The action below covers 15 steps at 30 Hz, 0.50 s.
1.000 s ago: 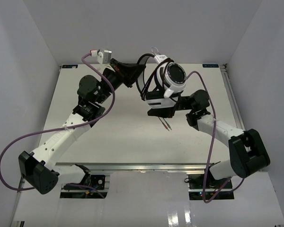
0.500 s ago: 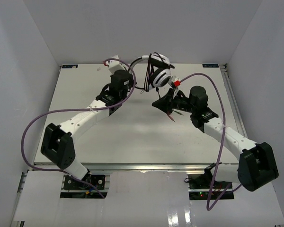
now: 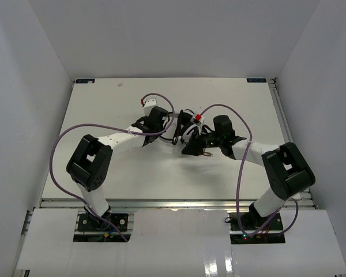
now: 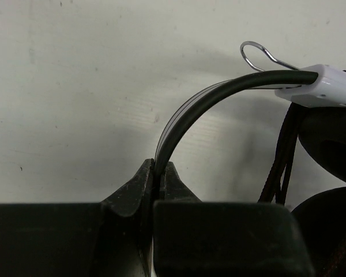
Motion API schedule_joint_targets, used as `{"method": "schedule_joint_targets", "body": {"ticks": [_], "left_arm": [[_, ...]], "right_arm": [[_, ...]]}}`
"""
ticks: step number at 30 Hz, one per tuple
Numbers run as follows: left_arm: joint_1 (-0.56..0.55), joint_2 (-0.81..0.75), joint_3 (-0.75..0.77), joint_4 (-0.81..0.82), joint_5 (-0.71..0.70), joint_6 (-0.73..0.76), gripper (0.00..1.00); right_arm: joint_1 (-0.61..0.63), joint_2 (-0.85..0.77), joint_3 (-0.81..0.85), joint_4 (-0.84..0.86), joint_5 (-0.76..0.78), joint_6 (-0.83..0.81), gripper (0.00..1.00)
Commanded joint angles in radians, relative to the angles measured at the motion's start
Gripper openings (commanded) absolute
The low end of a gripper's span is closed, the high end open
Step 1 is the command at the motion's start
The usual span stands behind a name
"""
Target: Wrap the headphones
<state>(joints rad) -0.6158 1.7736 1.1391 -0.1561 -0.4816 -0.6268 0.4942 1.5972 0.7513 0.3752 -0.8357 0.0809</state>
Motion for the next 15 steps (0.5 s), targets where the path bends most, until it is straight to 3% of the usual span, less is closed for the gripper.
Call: {"method": "schedule_joint_targets", "body": {"ticks": [1,5,10,13,15], "left_arm": [[-0.008,0.002,0.011,0.051,0.087,-0.034,0.0],[-0.02,0.017,-0.026,0.055,0.131,-0.057,0.0],[-0.038,0.012,-0.05,0.066,0.183,-0.049,0.0],[-0.046,0.006,-0.065,0.066,0.194,-0.039,0.0],[-0.049,-0.003,-0.075,0.066,0.196,-0.04,0.0]], "right_arm": [[-0.003,0.033,0.044,0.184,-0.166,0.098,0.37],[-0.018,0.1,0.046,0.372,-0.306,0.274,0.61],[-0.039,0.267,0.035,0.899,-0.385,0.783,0.7],[-0.057,0.354,0.059,1.181,-0.365,0.952,0.72],[-0.073,0.385,0.077,1.255,-0.339,1.044,0.73]]}}
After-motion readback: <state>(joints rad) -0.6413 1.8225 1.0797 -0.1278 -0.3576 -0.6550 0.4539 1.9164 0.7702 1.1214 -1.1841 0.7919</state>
